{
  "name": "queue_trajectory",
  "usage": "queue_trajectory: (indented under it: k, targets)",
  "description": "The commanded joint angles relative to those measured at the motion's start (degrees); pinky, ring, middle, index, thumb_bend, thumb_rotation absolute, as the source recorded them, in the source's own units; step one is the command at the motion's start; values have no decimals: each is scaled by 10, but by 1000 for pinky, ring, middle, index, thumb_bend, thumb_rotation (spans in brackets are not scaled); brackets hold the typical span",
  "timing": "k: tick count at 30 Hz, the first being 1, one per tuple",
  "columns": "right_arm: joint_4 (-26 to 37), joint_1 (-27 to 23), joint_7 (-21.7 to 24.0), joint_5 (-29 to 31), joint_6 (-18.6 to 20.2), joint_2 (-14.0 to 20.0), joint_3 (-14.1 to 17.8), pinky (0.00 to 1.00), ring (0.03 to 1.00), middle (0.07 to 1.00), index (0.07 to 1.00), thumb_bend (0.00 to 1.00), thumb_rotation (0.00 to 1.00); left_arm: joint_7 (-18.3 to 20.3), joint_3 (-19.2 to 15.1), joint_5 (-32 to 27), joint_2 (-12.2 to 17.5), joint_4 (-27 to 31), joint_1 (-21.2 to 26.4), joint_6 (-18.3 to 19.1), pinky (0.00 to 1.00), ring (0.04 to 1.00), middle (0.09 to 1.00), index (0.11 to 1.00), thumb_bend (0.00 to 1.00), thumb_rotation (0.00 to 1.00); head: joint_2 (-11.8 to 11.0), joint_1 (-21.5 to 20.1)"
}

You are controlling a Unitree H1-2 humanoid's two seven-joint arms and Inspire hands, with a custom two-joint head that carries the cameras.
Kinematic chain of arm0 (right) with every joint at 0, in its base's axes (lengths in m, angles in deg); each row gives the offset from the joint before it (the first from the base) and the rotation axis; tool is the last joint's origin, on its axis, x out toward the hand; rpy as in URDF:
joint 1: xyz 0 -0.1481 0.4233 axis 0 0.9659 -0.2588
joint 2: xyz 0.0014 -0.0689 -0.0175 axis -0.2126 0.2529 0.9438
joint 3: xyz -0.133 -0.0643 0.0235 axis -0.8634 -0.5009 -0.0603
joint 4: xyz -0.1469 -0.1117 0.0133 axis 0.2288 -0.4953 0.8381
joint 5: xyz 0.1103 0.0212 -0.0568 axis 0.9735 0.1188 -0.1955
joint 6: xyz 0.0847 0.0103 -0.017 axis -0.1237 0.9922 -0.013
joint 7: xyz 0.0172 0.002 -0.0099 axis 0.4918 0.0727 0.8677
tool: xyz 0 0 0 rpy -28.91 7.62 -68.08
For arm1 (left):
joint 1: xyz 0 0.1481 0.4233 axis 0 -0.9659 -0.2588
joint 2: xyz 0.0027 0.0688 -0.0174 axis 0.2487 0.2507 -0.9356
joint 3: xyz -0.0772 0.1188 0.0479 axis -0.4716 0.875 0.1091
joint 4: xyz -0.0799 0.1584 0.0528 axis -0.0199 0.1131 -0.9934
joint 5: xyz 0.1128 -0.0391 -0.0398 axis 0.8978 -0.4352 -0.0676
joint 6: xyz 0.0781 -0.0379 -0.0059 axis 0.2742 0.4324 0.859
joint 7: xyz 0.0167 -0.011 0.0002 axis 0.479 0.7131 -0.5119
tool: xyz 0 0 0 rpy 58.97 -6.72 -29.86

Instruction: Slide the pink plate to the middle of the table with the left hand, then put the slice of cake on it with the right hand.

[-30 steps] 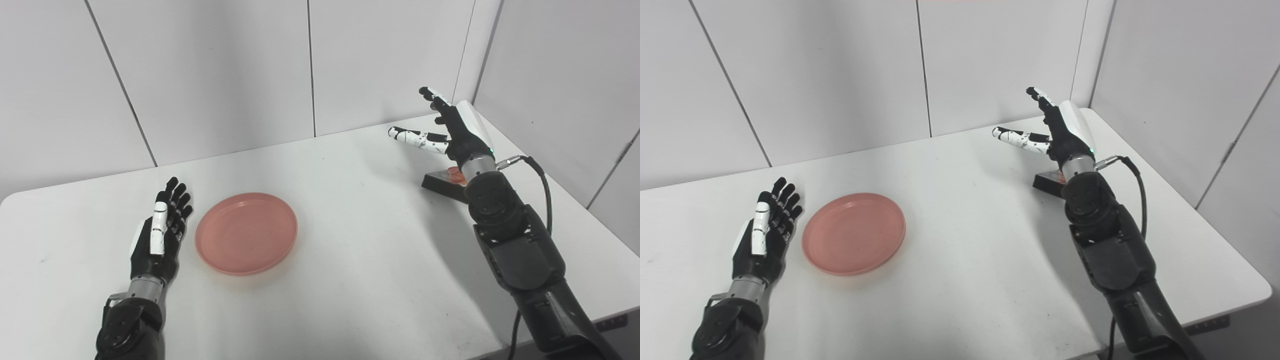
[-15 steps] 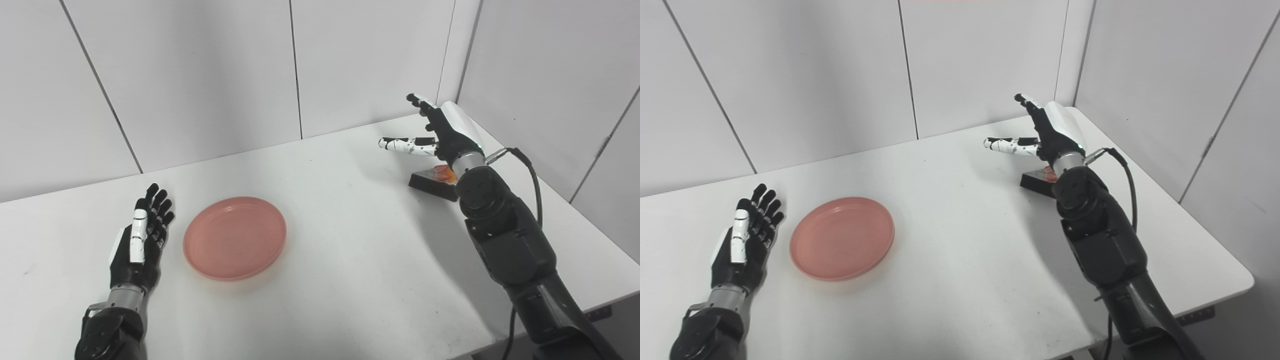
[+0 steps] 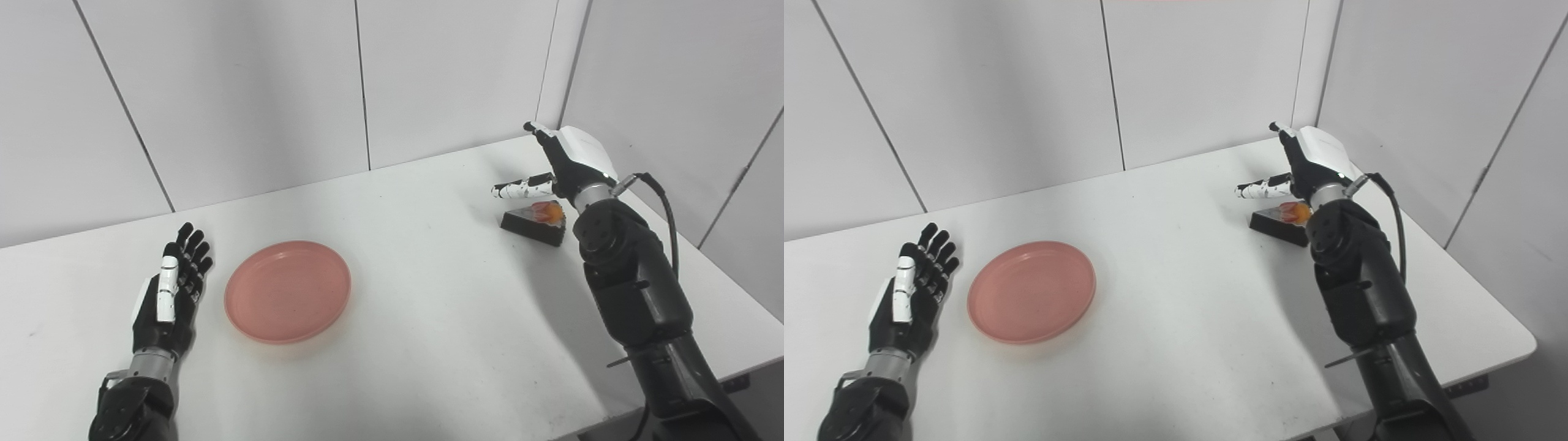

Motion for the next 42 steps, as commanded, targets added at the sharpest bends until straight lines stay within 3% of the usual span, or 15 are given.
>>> queue_trajectory:
  k: [1, 7, 11, 14, 22, 26, 33, 35, 39, 42]
  targets:
    - [10, -20, 11, -31, -1, 11, 10, 763, 889, 913, 902, 918, 373, 1, 0, 0, 2, 5, -10, -2, 1000, 1000, 1000, 1000, 579, 1000, 0, 0]
    - [1, -25, 56, -94, -1, 7, 28, 779, 910, 917, 912, 941, 382, 1, 2, 2, 3, 11, -12, 3, 1000, 1000, 1000, 1000, 586, 1000, 2, 0]
    - [-12, -26, 63, -106, -1, 0, 41, 715, 878, 882, 909, 955, 338, -1, 2, 4, 2, 13, -13, 2, 1000, 1000, 1000, 1000, 584, 1000, 4, 1]
    - [-26, -25, 61, -105, -1, 1, 40, 784, 910, 917, 918, 971, 322, -6, 2, 8, 1, 18, -14, 2, 1000, 1000, 1000, 1000, 577, 1000, 4, 2]
    - [-76, -21, 31, -86, -1, 6, 19, 937, 902, 918, 913, 955, 278, -8, 3, 11, -1, 41, -21, 22, 1000, 1000, 1000, 1000, 568, 1000, 9, 6]
    - [-93, -18, 17, -79, -1, 12, 3, 949, 899, 912, 915, 931, 275, -12, 3, 12, -2, 53, -24, 32, 1000, 1000, 1000, 1000, 560, 1000, 11, 7]
    - [-149, -17, -47, -37, -3, 19, -30, 958, 914, 913, 912, 914, 245, -17, 5, 12, -4, 73, -29, 46, 1000, 1000, 1000, 1000, 553, 1000, 16, 13]
    - [-163, -13, -60, -23, -8, 25, -41, 936, 916, 915, 904, 904, 236, -16, 6, 12, -5, 77, -30, 50, 1000, 1000, 1000, 1000, 550, 1000, 17, 13]
    - [-180, -11, -83, 4, -9, 34, -58, 729, 878, 903, 888, 883, 219, -16, 6, 12, -5, 78, -30, 49, 1000, 1000, 1000, 1000, 548, 1000, 17, 15]
    - [-187, -9, -103, 32, -9, 37, -62, 681, 836, 879, 850, 856, 162, -16, 9, 15, -5, 80, -31, 50, 1000, 1000, 1000, 1000, 549, 1000, 17, 15]
